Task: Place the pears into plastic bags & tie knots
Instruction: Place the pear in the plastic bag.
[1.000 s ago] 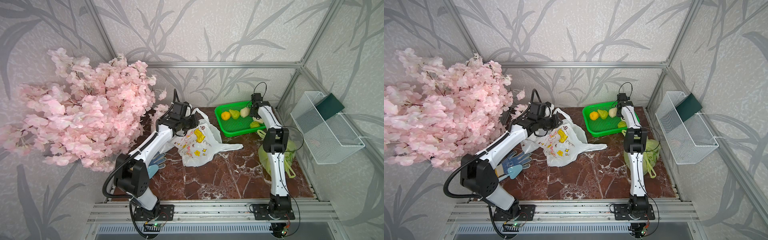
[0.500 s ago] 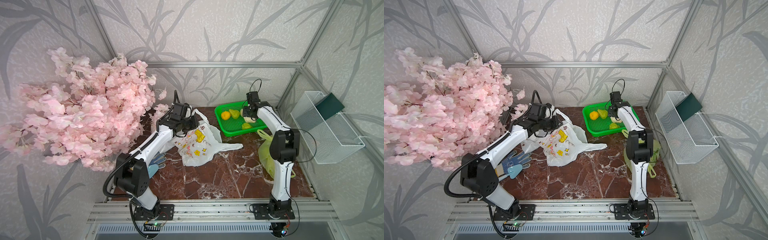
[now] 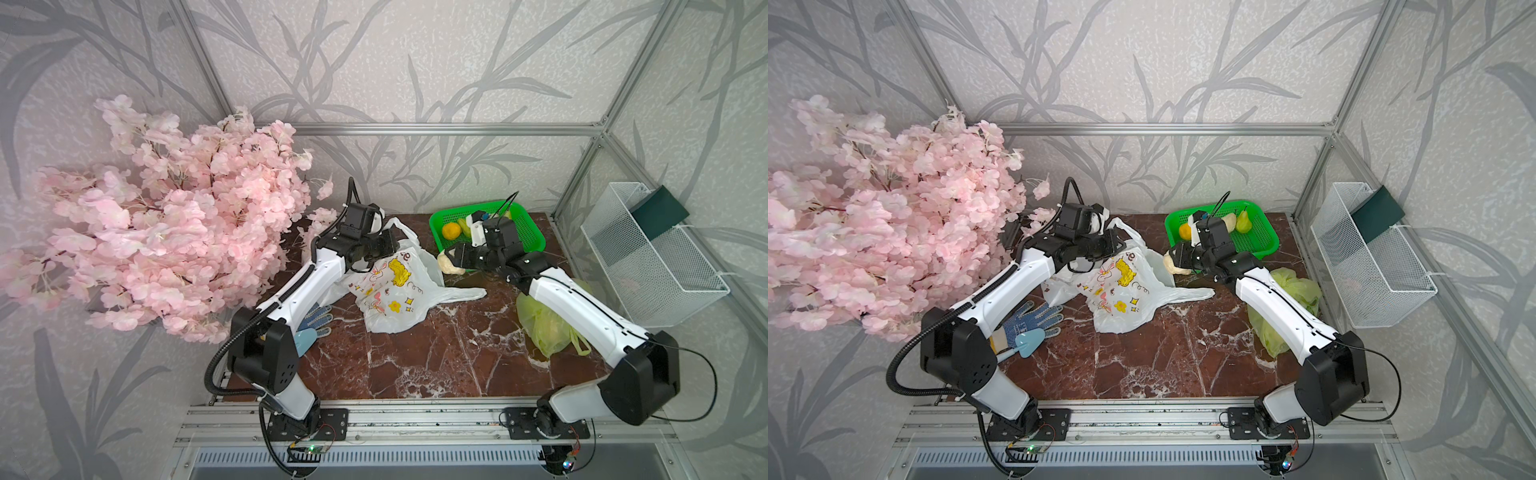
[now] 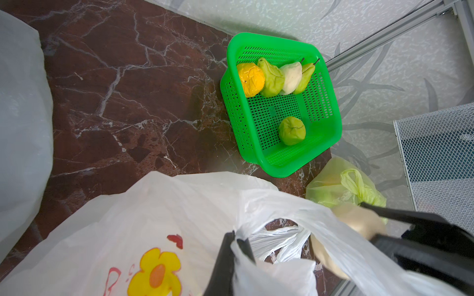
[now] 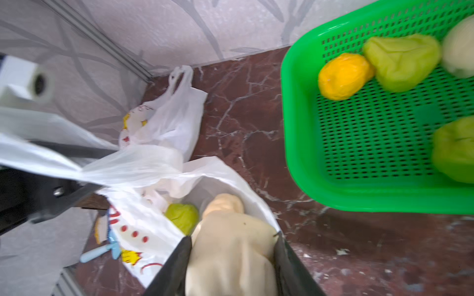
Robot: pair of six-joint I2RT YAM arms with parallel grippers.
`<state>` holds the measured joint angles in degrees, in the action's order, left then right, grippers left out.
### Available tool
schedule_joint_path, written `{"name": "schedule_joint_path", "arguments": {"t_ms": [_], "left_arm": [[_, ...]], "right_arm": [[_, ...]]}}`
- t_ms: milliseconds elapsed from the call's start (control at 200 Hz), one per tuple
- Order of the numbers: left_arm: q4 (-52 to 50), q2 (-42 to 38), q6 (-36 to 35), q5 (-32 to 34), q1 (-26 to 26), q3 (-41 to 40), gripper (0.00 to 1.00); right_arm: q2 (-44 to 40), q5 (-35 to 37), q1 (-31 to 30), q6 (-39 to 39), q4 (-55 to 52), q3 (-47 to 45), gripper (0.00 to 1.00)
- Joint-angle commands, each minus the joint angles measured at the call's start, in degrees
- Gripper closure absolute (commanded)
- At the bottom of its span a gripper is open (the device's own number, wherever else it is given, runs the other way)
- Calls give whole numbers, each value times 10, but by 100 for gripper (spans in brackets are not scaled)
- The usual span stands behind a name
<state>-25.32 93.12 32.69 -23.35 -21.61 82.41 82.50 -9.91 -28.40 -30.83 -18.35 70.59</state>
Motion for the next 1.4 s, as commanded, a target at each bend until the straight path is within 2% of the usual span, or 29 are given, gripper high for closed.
{"name": "schedule_joint_path", "arguments": {"t_ms": [0,125,220,385,455,680,800,970,1090,1175,1210,1395], "left_arm": [[-6,3,0,-8,-4,16,100],[-10,-7,2,-8,-10,16,100],[-12,-16,4,-6,-12,10,100],[-9,-12,6,-11,-15,8,100],[-5,-8,7,-16,-18,9,100],[-12,2,3,-19,-24,18,100],[-10,9,4,-21,-29,24,100],[-7,14,4,-18,-31,34,100],[-4,13,6,-11,-29,35,100],[1,9,8,-5,-18,31,100],[1,7,7,-5,-14,31,100],[7,7,9,4,9,21,100]], "right_arm": [[20,26,-37,-101,74,-24,76],[66,82,-53,-175,104,-27,76],[96,73,-65,-210,137,-20,77],[123,104,-79,-259,145,-30,77],[126,123,-75,-269,146,-34,77],[148,103,-55,-252,133,17,78],[150,104,-56,-260,141,39,78],[201,98,-78,-253,132,61,77],[217,74,-83,-270,149,42,68],[207,44,-79,-235,127,56,49],[201,25,-74,-216,111,65,44],[120,-46,-10,-137,47,66,36]]}}
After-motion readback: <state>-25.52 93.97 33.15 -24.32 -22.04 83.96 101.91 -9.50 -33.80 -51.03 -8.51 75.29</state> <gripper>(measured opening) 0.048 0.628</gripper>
